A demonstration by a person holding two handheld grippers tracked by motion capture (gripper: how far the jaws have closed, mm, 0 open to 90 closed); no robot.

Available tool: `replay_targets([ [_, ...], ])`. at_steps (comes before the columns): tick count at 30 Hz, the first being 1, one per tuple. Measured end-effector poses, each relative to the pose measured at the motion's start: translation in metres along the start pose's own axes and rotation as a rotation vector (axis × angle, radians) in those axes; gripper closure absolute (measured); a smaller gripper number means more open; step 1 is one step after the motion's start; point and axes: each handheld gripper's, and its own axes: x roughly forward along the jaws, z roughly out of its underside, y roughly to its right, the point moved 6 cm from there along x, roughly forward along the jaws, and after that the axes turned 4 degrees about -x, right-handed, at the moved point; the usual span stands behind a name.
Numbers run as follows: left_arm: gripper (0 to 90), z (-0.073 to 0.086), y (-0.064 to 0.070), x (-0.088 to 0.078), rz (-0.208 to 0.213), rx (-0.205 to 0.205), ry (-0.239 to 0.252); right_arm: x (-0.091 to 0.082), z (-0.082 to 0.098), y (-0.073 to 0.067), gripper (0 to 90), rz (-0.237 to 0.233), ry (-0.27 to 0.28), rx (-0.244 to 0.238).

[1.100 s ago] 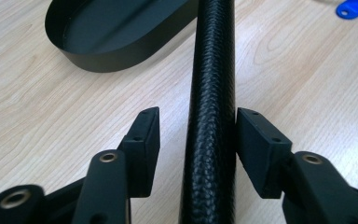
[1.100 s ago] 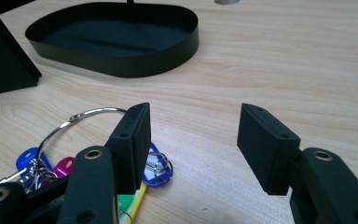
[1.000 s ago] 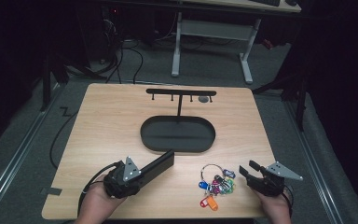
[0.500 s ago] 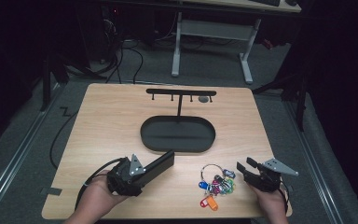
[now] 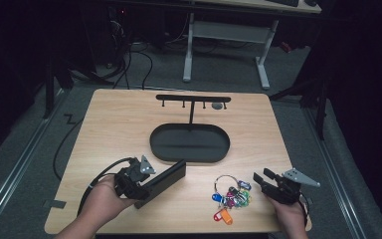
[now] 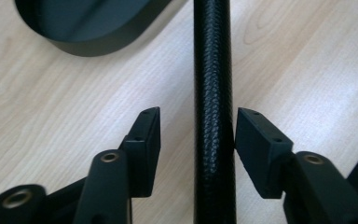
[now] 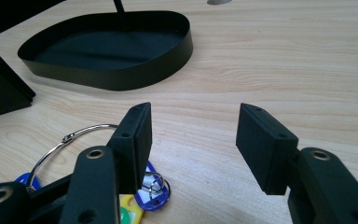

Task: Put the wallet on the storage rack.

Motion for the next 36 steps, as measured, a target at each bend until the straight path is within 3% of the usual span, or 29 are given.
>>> replay_targets([
  [10, 71.0, 0.005, 0.003, 0.011, 0.05, 0.006, -0.032, -0.002, 0.0, -0.001, 46.1, -0.001, 0.003, -0.002],
  [19, 73.9, 0.007, 0.0, 0.012, 0.042, 0.002, 0.024, -0.004, -0.002, 0.0, 46.3, 0.004, 0.012, -0.003],
  [22, 74.9, 0.006, 0.002, 0.013, -0.004, 0.037, 0.038, -0.005, -0.002, 0.0, 46.4, 0.007, 0.016, 0.002],
  [24, 75.2, 0.004, 0.003, 0.012, -0.002, 0.061, 0.061, -0.006, -0.002, 0.0, 46.7, 0.011, 0.018, -0.005],
  [27, 75.3, 0.0, 0.0, 0.009, -0.004, 0.05, 0.084, -0.006, -0.002, 0.002, 46.8, 0.017, 0.022, 0.003],
  [30, 75.3, -0.002, -0.001, 0.007, -0.007, 0.074, 0.115, -0.006, -0.002, 0.001, 47.1, 0.02, 0.019, -0.005],
  [36, 75.1, -0.008, 0.0, 0.0, -0.051, 0.159, 0.134, -0.004, 0.002, 0.003, 47.4, 0.019, 0.004, 0.017],
])
